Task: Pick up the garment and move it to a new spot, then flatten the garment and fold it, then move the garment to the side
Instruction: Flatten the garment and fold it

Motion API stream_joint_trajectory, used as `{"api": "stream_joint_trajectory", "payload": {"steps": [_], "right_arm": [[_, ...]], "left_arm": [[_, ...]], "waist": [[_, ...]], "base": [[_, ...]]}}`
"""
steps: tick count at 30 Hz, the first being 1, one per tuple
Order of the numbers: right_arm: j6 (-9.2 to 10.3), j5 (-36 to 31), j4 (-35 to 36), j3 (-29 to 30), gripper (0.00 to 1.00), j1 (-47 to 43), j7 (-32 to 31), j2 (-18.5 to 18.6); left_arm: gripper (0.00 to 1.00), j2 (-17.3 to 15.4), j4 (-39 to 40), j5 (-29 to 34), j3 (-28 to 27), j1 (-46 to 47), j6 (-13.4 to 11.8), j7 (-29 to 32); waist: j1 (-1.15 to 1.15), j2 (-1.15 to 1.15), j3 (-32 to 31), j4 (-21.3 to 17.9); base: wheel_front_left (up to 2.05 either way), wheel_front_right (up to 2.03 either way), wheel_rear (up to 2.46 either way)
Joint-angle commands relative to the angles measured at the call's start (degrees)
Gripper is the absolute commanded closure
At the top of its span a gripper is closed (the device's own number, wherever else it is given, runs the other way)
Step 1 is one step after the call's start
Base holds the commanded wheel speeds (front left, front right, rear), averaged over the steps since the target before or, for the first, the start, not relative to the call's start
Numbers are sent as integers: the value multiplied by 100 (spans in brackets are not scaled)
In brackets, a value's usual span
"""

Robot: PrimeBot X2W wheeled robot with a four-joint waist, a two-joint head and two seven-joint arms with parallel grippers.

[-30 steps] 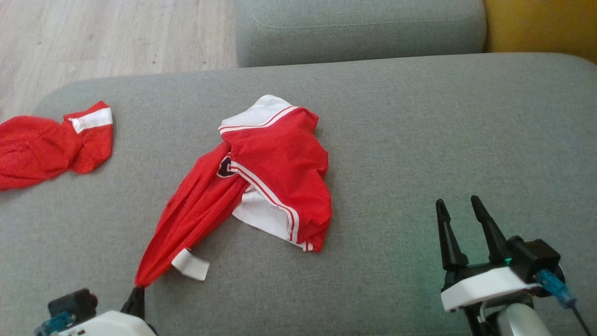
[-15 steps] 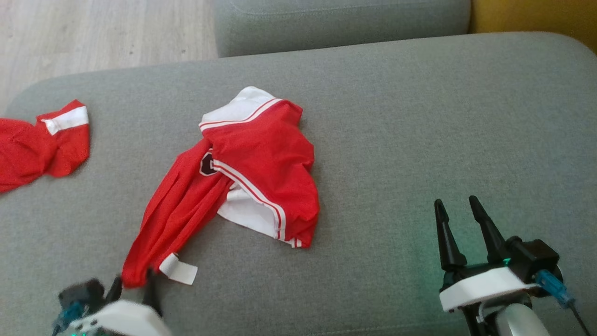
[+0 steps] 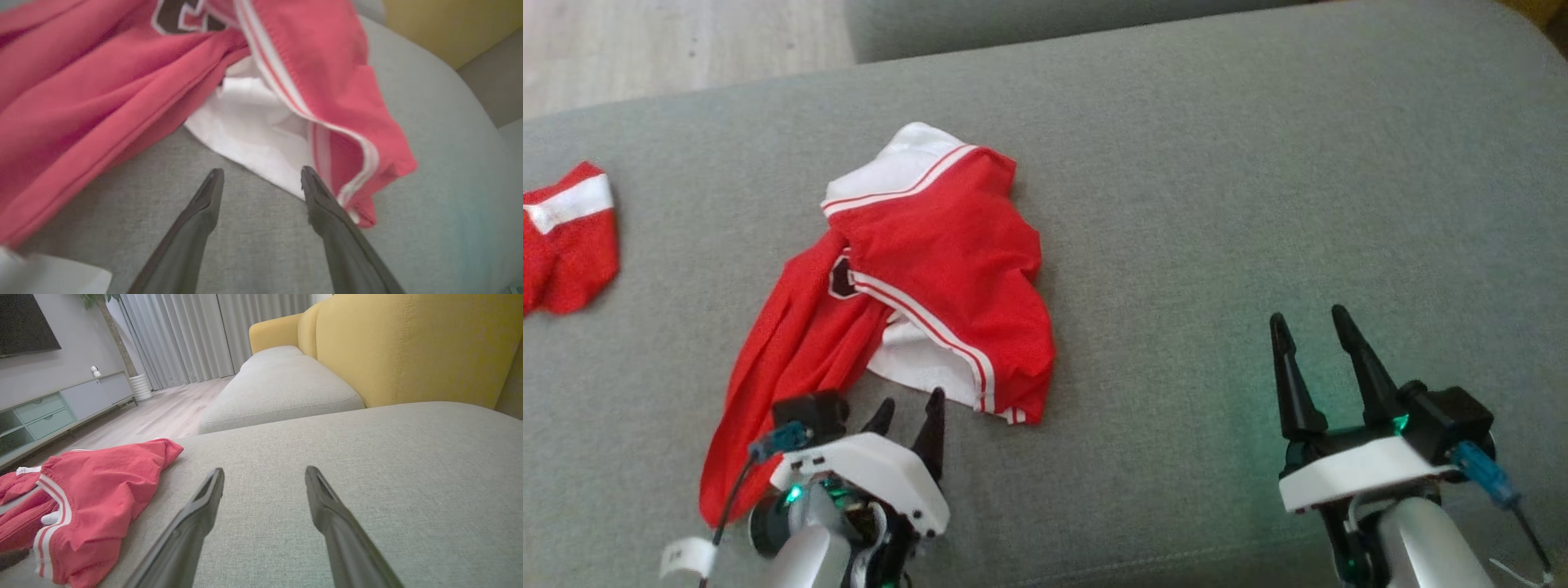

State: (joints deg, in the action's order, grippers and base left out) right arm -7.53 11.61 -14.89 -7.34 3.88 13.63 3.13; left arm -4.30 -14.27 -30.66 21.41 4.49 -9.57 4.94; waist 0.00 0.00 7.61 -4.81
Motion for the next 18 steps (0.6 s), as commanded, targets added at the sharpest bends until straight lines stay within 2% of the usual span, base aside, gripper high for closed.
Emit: {"api": "stream_joint_trajectory", "payload": {"steps": [1,5,10,14,15,16,17,18], "right_arm": [[4,-13,160,-133,0,171,71,6],[4,-33,146,-86,0,204,93,-1],[4,-44,145,-61,0,246,106,-5],[4,-54,116,-106,0,285,114,-10],[4,-50,106,-116,0,293,115,-11],[4,-45,98,-120,0,297,117,-12],[4,-40,92,-123,0,296,118,-13],[4,-39,83,-127,0,293,120,-14]], "left_arm": [[0,23,-54,-107,-236,316,-66,-38],[0,56,-825,-71,-311,799,-278,-142],[0,75,-1273,-188,-402,1157,-293,-173],[0,84,-1730,-177,-292,1416,-284,24],[15,88,-1798,-195,-256,1445,-241,51],[66,93,-1857,-208,-211,1462,-194,72],[100,96,-1906,-206,-157,1472,-148,75],[100,99,-1956,-193,-87,1470,-94,92]], "waist": [[0,0,102,-98],[0,0,260,-184],[0,0,332,-189],[0,0,323,-205],[0,0,310,-209],[0,0,297,-211],[0,0,283,-213],[0,0,265,-217]], "base": [[0,0,0],[0,0,0],[0,0,0],[0,0,0],[0,0,0],[0,0,0],[0,0,0],[0,0,0]]}}
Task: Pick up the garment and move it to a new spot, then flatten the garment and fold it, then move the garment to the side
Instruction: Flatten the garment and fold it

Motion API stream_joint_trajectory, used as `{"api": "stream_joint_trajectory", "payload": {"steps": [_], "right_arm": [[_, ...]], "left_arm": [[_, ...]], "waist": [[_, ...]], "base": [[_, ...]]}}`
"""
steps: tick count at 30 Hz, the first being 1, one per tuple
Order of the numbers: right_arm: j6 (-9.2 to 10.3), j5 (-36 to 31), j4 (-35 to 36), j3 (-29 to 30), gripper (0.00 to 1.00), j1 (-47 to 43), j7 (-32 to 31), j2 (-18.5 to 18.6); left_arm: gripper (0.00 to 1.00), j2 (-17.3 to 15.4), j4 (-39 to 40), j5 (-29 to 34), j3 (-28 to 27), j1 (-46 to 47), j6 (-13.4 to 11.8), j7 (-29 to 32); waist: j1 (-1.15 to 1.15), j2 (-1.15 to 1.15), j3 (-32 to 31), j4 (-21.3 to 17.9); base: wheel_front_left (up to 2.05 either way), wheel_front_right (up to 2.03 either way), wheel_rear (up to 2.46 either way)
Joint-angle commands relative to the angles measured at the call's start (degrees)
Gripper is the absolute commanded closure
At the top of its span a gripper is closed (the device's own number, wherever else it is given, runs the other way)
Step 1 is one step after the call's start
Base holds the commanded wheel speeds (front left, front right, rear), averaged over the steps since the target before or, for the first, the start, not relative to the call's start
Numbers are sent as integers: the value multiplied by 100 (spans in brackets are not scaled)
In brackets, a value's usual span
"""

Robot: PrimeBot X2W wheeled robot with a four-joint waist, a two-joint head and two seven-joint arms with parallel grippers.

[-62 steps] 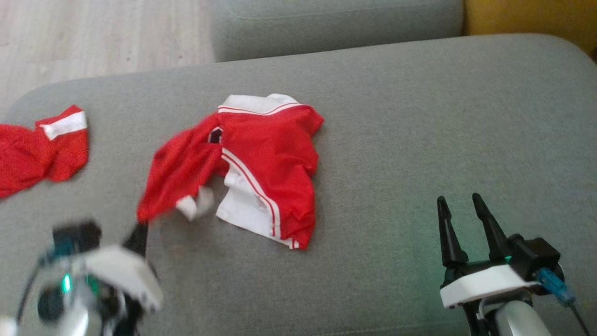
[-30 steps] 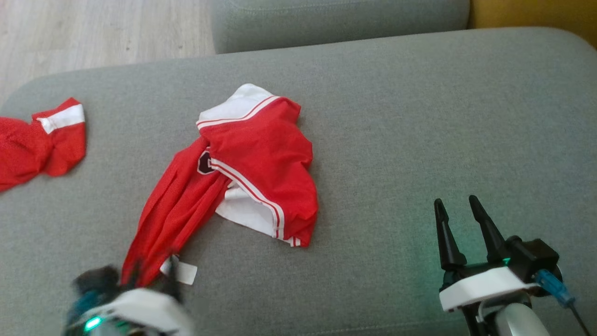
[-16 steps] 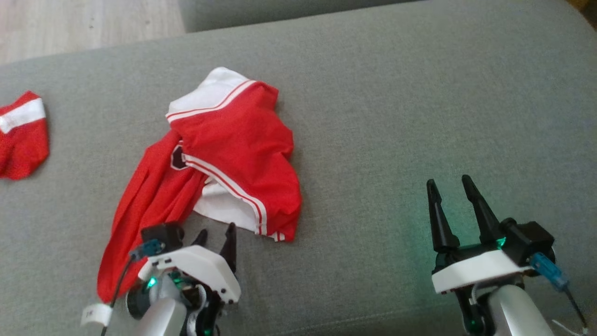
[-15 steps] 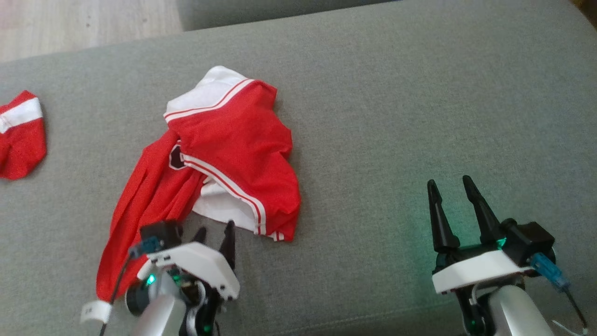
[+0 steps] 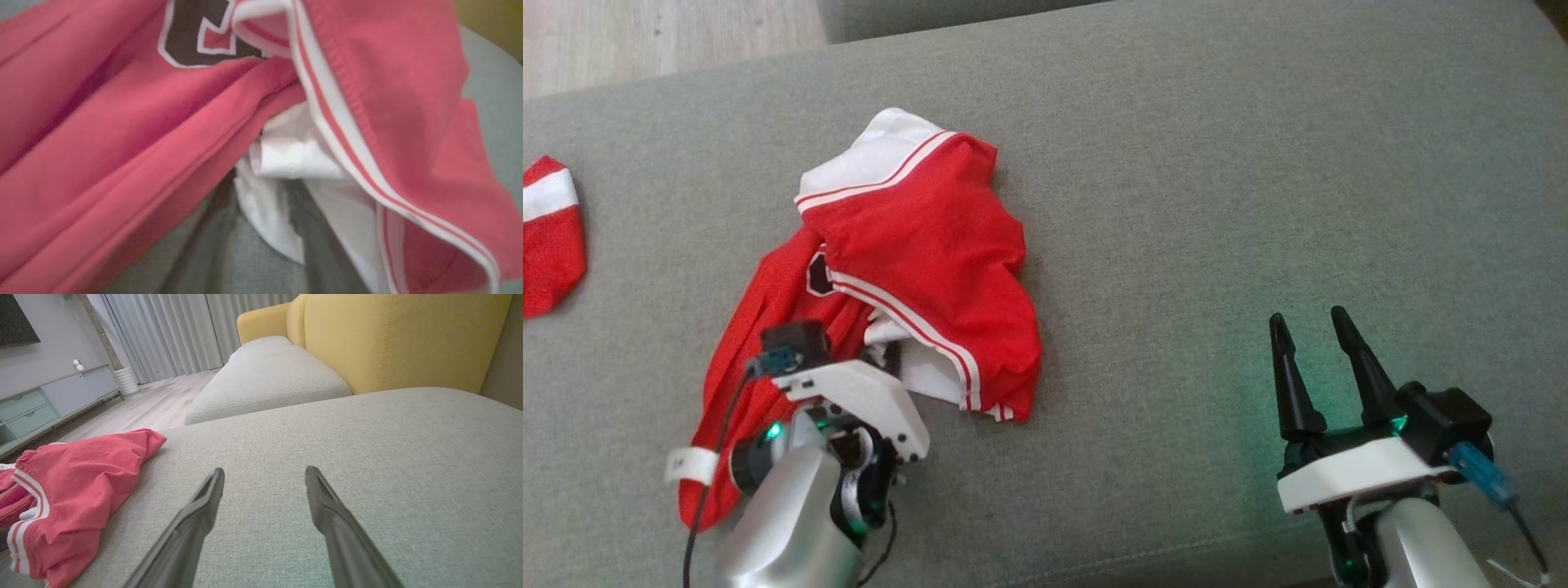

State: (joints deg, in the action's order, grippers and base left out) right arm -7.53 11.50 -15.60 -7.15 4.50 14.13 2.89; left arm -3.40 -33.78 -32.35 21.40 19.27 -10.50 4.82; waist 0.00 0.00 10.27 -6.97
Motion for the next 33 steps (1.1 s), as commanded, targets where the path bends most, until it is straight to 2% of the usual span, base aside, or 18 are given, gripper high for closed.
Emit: {"api": "stream_joint_trajectory", "payload": {"steps": [1,8,15,21,24,28,31,33], "right_arm": [[4,-27,145,-150,0,224,70,9],[4,-22,111,-131,0,164,75,7],[4,-27,126,-127,0,103,75,6],[4,6,117,-234,0,149,65,5],[4,45,102,-301,0,168,68,4],[4,120,62,-395,0,222,73,2],[4,195,46,-442,0,264,78,1],[4,244,21,-480,0,275,81,0]], "left_arm": [[100,12,-43,-23,-26,-20,49,124],[100,25,328,-44,162,-233,147,-26],[100,-49,1801,254,467,-352,26,-9],[100,-235,3049,835,1019,99,26,519],[100,-267,3165,1090,1361,509,202,844],[100,-158,2838,1307,1946,1078,633,1117],[100,-44,2446,1341,2348,1387,912,1127],[100,8,2136,1336,2534,1520,961,985]], "waist": [[0,0,-21,-3],[0,0,-166,-26],[0,0,-267,-53],[0,0,-316,-227],[0,0,-292,-377],[0,0,-206,-620],[0,0,-110,-800],[0,0,-74,-905]], "base": [[0,0,0],[0,0,0],[0,0,0],[0,0,0],[0,0,0],[0,0,0],[0,0,0],[0,0,0]]}}
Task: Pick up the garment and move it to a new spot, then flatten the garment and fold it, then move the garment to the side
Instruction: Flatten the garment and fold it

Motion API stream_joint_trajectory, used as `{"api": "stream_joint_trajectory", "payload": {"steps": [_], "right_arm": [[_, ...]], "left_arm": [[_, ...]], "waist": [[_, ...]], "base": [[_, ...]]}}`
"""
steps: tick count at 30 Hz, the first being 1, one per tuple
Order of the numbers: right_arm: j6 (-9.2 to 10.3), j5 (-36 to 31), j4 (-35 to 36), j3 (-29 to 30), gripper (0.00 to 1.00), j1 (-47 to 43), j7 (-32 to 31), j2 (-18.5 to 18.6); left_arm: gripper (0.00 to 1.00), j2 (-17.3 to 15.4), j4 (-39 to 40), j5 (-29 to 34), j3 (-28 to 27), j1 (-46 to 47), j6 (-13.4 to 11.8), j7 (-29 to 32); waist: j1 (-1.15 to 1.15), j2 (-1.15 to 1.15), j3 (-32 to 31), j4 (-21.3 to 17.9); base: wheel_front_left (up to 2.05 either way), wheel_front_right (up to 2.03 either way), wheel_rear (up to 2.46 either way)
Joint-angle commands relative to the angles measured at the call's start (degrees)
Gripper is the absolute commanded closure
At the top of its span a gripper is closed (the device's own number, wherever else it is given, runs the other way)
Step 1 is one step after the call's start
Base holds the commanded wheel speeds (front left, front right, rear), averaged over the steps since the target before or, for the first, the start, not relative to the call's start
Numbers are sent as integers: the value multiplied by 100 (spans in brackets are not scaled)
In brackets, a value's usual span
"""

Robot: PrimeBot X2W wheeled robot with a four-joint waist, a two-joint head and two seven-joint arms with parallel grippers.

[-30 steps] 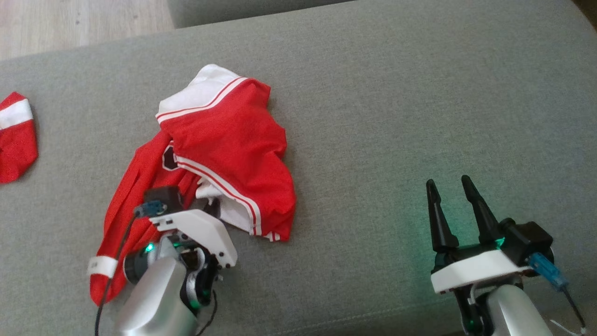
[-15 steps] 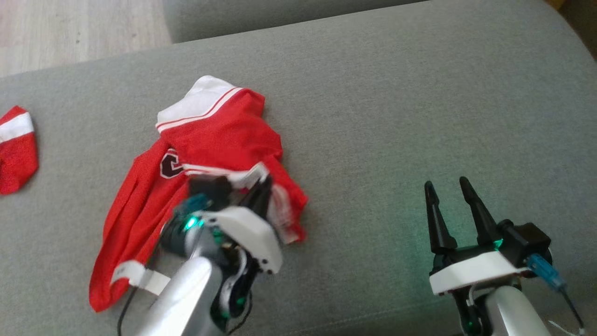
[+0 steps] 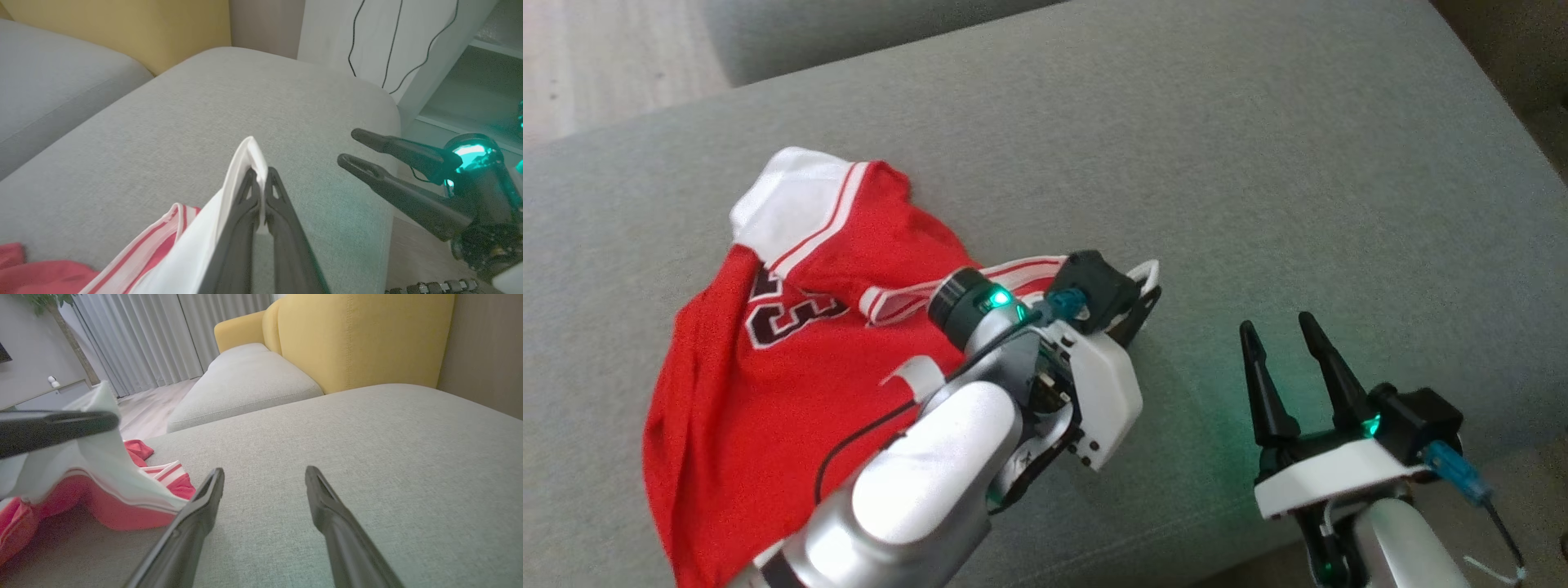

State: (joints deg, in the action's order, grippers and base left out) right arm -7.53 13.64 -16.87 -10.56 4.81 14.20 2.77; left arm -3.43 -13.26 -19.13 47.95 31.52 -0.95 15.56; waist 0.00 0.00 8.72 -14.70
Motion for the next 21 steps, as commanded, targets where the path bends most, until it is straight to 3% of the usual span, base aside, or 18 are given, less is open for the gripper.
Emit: {"api": "stream_joint_trajectory", "payload": {"steps": [1,2,3,4,5,6,7,14,21], "right_arm": [[4,52,143,-138,0,254,76,12],[4,74,145,-130,0,266,76,12],[4,94,151,-117,0,269,77,12],[4,94,151,-117,0,269,77,12],[4,101,153,-98,0,258,77,12],[4,100,158,-77,0,244,78,11],[4,95,166,-53,0,233,78,11],[4,-6,208,142,0,201,79,11],[4,-97,278,237,0,173,79,11]], "left_arm": [[100,29,-74,-50,-52,321,-2,-147],[100,42,-209,-136,7,332,-32,-211],[89,48,-266,-301,84,312,-55,-315],[89,48,-266,-301,84,312,-55,-315],[60,50,-241,-549,199,267,-98,-419],[11,52,-198,-773,350,238,-142,-503],[0,52,-130,-1033,510,204,-157,-585],[0,54,259,-2218,1410,230,-393,-988],[0,43,296,-2504,1392,264,-782,-1479]], "waist": [[0,0,114,-176],[0,0,139,-217],[0,0,138,-256],[0,0,138,-256],[0,0,134,-276],[0,0,136,-289],[0,0,144,-292],[0,0,100,-87],[0,0,13,232]], "base": [[0,0,0],[0,0,0],[0,0,0],[0,0,0],[0,0,0],[0,0,0],[0,0,0],[0,0,0],[0,0,0]]}}
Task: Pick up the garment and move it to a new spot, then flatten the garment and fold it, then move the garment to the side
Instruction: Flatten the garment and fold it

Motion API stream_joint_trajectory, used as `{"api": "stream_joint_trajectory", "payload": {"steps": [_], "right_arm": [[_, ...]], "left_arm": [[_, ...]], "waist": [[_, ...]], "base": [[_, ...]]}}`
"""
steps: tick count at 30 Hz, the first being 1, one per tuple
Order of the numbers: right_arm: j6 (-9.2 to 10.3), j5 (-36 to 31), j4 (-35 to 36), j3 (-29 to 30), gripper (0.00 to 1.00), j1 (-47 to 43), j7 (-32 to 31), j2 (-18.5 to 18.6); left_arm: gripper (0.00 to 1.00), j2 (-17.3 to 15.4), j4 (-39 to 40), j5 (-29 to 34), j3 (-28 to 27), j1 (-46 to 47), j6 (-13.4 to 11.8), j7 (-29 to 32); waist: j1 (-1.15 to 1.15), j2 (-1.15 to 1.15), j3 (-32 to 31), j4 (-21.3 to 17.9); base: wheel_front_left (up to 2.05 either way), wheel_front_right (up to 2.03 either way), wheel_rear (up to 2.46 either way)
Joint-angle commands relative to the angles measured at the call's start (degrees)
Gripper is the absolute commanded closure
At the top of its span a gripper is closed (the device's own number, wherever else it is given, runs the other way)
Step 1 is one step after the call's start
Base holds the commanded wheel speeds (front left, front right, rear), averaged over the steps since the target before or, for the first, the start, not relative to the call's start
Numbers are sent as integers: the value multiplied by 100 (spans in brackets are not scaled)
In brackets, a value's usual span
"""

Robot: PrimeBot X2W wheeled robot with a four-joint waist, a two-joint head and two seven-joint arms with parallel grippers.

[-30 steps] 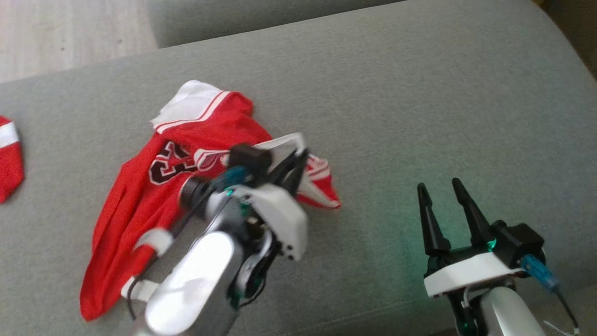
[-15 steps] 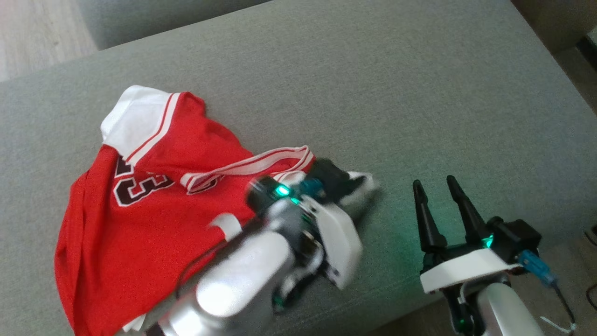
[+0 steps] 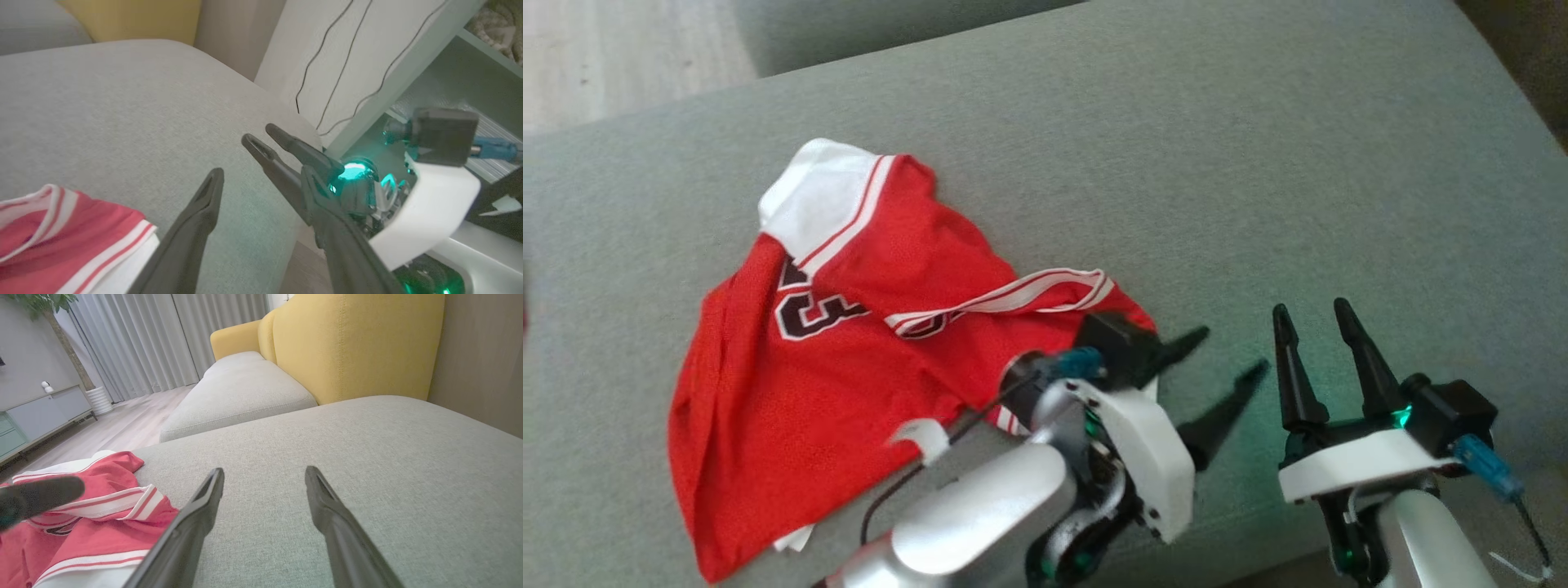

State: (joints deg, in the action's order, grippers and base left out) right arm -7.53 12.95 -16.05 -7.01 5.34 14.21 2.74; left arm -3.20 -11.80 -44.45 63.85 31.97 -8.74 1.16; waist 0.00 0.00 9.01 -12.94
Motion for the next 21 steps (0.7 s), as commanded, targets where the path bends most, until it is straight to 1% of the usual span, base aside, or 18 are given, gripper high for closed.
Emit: {"api": "stream_joint_trajectory", "payload": {"steps": [1,6,9,12,15,21], "right_arm": [[4,-47,211,-99,0,112,78,14],[4,-173,269,-55,0,24,78,14],[4,-219,328,-2,0,-3,78,14],[4,-260,347,8,0,-55,78,14],[4,-300,349,8,0,-100,78,14],[4,-316,382,17,0,-190,65,14]], "left_arm": [[0,-33,141,38,-275,192,-65,-129],[0,-543,254,91,-726,-119,-482,-604],[0,-875,374,65,-962,-390,-733,-779],[0,-1138,454,14,-1182,-696,-961,-974],[0,-1332,471,-14,-1318,-960,-1126,-1124],[0,-1557,505,78,-1588,-1410,-1329,-1478]], "waist": [[0,0,-34,100],[0,0,-134,319],[0,0,-152,443],[0,0,-193,549],[0,0,-244,636],[0,0,-274,740]], "base": [[0,0,0],[0,0,0],[0,0,0],[0,0,0],[0,0,0],[0,0,0]]}}
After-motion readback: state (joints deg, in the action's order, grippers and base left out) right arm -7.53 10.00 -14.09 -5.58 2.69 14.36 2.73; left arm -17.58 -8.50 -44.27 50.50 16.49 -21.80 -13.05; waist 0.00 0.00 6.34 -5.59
